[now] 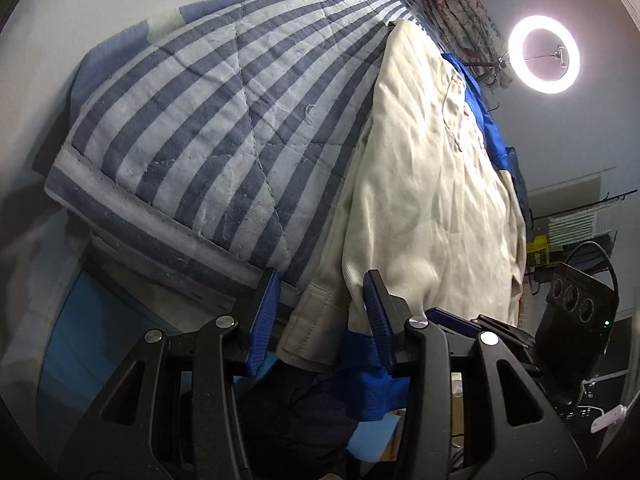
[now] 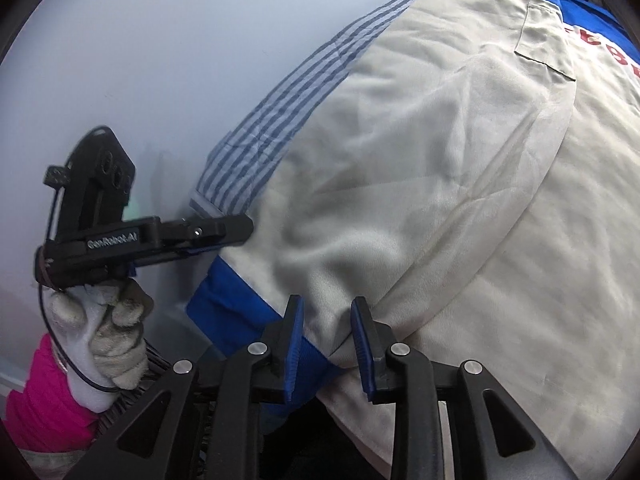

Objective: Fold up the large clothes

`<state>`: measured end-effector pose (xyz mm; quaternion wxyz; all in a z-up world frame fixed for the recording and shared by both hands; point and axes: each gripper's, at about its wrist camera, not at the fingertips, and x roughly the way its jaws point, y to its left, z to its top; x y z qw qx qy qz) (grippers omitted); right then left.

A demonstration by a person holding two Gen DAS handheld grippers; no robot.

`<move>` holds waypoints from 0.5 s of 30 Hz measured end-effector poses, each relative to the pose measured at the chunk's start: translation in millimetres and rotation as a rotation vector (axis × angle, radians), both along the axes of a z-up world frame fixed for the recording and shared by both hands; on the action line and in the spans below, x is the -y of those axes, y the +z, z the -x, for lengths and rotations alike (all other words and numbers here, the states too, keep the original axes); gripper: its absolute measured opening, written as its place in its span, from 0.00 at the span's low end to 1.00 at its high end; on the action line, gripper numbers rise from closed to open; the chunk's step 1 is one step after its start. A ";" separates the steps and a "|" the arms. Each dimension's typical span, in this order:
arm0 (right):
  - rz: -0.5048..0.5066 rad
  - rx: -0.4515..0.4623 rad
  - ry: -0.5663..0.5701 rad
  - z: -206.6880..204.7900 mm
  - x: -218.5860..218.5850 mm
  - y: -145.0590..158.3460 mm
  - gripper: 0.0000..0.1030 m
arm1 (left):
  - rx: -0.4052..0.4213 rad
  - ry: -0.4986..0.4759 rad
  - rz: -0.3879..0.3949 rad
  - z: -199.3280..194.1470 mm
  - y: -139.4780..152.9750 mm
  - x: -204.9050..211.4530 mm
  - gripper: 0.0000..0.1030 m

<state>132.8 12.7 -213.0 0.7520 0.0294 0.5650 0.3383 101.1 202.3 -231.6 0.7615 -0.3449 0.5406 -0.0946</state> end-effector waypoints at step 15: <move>-0.004 -0.023 -0.020 -7.7 -2.8 -17.9 0.27 | 0.007 -0.001 0.035 -2.0 0.3 6.1 0.41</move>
